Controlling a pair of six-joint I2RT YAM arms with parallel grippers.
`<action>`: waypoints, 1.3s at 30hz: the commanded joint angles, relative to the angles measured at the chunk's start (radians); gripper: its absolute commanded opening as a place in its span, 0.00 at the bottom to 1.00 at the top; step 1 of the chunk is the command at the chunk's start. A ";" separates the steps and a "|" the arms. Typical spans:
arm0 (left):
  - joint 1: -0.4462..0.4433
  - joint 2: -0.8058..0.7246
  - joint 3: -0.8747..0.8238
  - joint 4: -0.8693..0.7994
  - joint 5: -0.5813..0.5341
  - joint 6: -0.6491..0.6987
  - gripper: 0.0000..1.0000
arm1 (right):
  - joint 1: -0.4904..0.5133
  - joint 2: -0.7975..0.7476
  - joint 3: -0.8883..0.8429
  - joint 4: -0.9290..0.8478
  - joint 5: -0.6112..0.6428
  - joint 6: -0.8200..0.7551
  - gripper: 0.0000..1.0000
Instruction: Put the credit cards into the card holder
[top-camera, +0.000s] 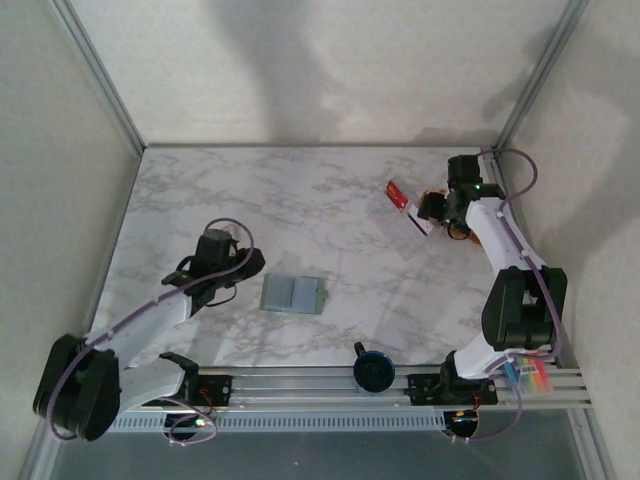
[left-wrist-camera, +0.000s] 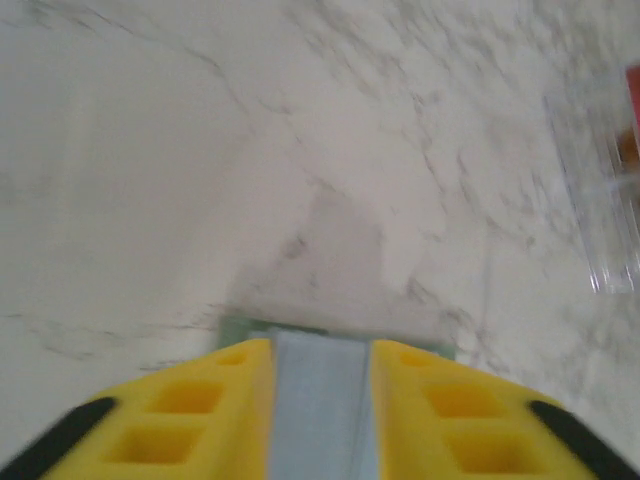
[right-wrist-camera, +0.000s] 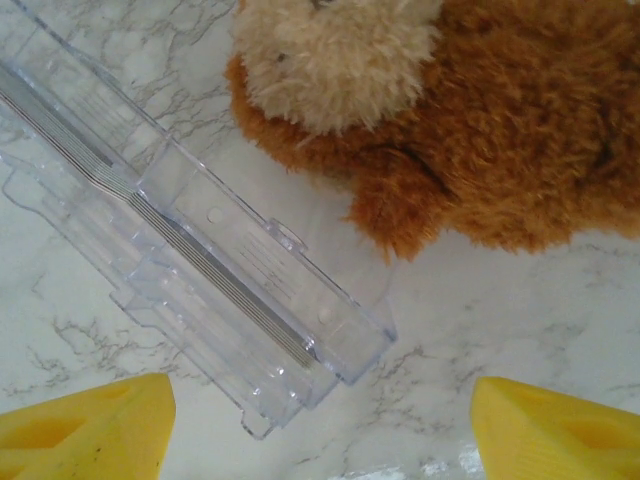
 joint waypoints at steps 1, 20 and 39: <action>0.010 -0.077 -0.094 0.012 -0.183 -0.004 0.46 | 0.007 0.042 0.035 -0.021 -0.036 -0.098 0.77; 0.009 -0.204 -0.281 0.125 -0.103 0.028 0.58 | 0.037 0.075 -0.026 0.033 -0.532 -0.183 0.72; 0.009 -0.161 -0.272 0.129 -0.100 0.052 0.64 | 0.225 0.203 0.126 -0.030 0.100 -0.263 0.80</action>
